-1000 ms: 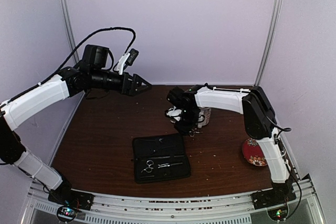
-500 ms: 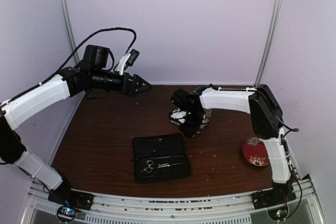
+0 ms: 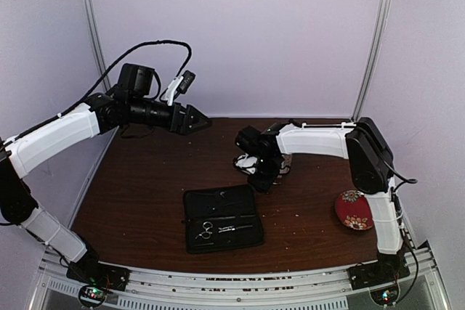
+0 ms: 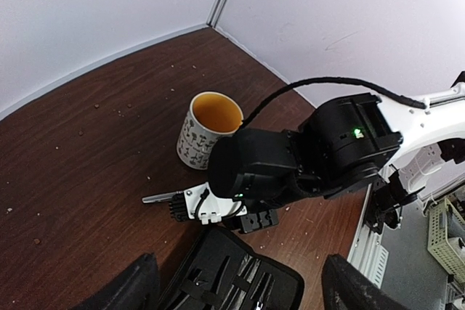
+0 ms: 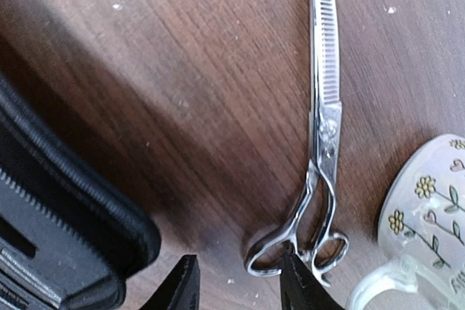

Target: Sort the hair-cutting tools

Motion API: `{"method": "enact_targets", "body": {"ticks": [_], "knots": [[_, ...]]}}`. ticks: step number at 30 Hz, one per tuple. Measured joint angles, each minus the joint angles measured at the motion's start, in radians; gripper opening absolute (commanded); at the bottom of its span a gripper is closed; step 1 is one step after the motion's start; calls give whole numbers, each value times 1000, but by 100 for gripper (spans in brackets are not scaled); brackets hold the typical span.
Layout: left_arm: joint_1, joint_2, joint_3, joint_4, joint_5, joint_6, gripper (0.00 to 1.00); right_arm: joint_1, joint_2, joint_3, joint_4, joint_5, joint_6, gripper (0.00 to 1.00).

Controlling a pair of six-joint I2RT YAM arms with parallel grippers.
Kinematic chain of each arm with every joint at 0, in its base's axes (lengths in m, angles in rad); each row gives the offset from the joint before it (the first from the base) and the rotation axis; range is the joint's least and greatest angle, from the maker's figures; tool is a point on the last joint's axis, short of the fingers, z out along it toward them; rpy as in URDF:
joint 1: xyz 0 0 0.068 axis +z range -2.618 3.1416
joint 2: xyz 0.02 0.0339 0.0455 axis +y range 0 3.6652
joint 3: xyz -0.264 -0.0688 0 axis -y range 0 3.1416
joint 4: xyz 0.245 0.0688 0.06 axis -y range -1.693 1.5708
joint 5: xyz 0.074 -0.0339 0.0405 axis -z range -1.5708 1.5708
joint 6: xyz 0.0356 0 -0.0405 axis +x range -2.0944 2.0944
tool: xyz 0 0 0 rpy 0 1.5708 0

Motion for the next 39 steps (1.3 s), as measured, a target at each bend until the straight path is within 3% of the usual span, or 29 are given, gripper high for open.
{"method": "enact_targets", "body": {"ticks": [6,11,13,22,31,39], "knots": [[0,2,0,0,8,0,79,-13,32,19,-4,-21,4,36],[0,3,0,0,12,0,79,-31,42,32,-14,-106,3,17],[0,5,0,0,13,0,79,-34,35,16,-3,-140,4,14],[0,16,0,1,15,0,78,-21,-124,-246,100,-180,7,0],[0,18,2,-6,-37,14,82,3,-270,-484,167,-167,-104,0],[0,13,2,-25,-145,57,90,7,-391,-640,206,-108,-170,9]]}}
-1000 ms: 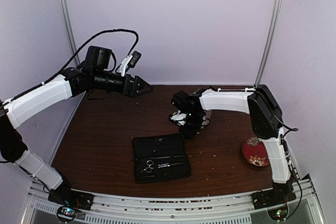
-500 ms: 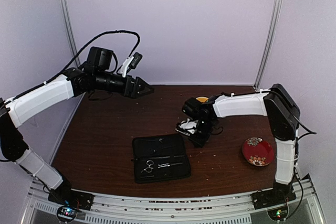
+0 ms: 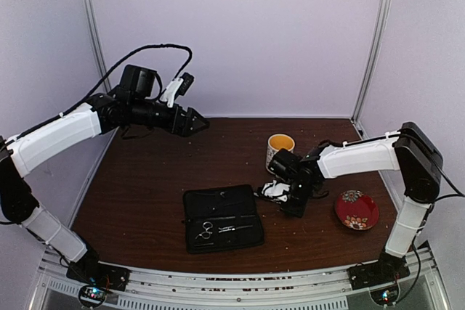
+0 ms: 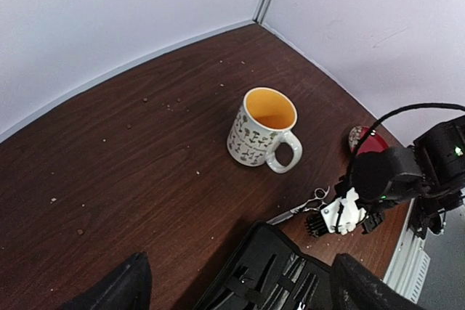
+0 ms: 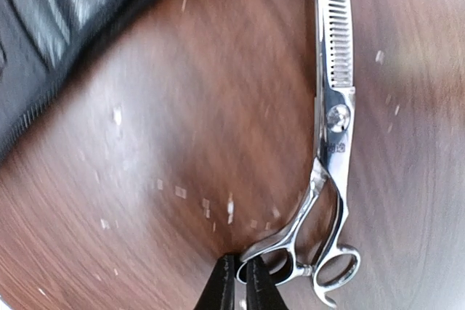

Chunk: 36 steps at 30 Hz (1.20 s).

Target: Sort the hair-cutting tools

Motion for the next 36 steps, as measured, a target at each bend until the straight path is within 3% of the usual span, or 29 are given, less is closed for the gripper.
{"method": "enact_targets", "body": {"ticks": [2,9,18,22,23,25,27,31,36], "knots": [[0,-2,0,-2,-30,8,98,0,-11,-11,-15,16,-11,14],[0,-67,-48,26,-185,56,98,-13,-55,-38,-106,47,-49,35],[0,-240,-257,250,-367,129,98,-79,-378,-51,-201,15,-105,43],[0,-239,-309,332,-442,75,98,-125,-463,-54,-190,-12,-124,43],[0,-228,-301,332,-446,67,95,-135,-472,-54,-188,-21,-126,45],[1,-187,-231,282,-444,63,75,-161,-491,-49,-187,-43,-129,61],[1,-137,-138,220,-435,59,69,-185,-515,-40,-178,-45,-139,70],[1,-80,-19,136,-428,78,65,-285,-515,-21,-170,-45,-160,69],[1,-134,-126,104,-434,39,61,-375,-485,-47,-150,-80,-195,65]]}}
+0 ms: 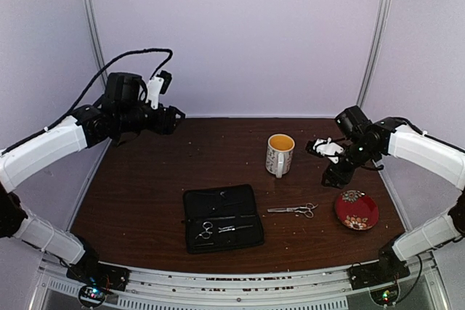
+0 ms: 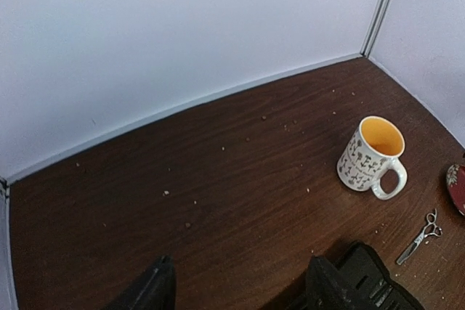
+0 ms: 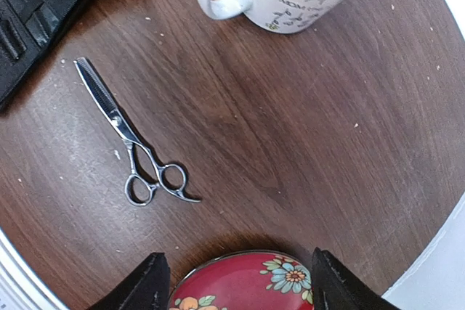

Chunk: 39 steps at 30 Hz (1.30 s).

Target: Sort the hair-cutting tools

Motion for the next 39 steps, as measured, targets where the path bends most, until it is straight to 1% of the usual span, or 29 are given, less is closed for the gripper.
{"method": "enact_targets", "body": {"ticks": [2,4,7,10,15,21,25,35,39], "knots": [[-2,-35,-74,-8,-7,-34,58,10,-6,-4,4,-36,-17,57],[-5,-84,-151,-11,-11,-70,57,31,-5,-3,5,-51,-37,52],[-8,-151,-222,-17,-14,-103,57,111,34,-3,11,-43,-62,50],[-8,-180,-231,-29,-16,-121,56,209,123,-7,39,-23,-70,46],[-10,-166,-211,-80,7,-135,54,308,278,-9,76,16,-73,44],[-13,-147,-200,-149,29,-135,54,312,349,-9,98,44,-75,43],[-13,-140,-197,-177,33,-130,54,313,396,-6,103,66,-79,40],[-13,-97,-196,-190,60,-129,54,313,454,32,91,73,-80,27],[-13,-93,-196,-193,74,-129,54,313,468,45,77,77,-80,23]]}}
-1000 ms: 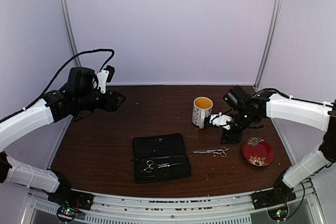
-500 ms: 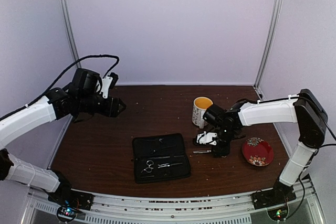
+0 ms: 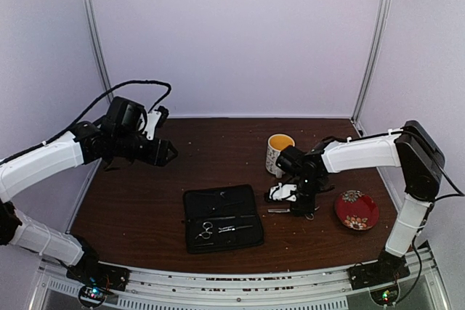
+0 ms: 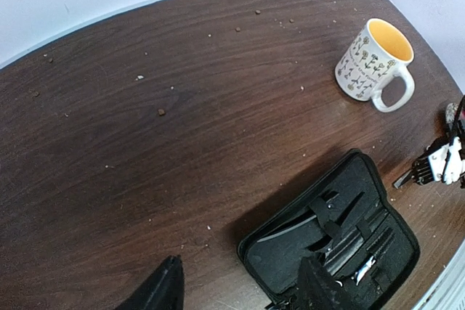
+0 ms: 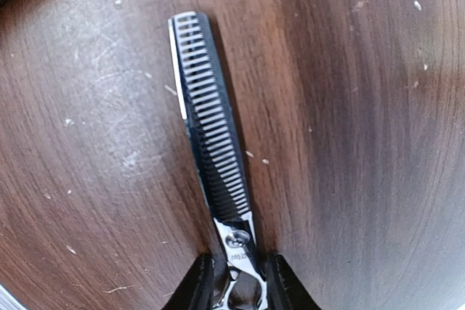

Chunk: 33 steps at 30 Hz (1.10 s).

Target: Sort the hair-cutting tools

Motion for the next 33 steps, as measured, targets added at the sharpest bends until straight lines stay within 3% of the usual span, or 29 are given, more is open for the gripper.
{"method": "enact_targets", "body": {"ticks": [9,23,33], "knots": [[-3,-4,-11,-23,35,-39,50,7,13,13,-16,23,4,1],[-136,-77,-304,-25,89,-307,45,50,-45,49,-119,90,-10,0],[-314,52,-375,112,212,-457,25,217,-39,204,-219,92,-48,0]]}}
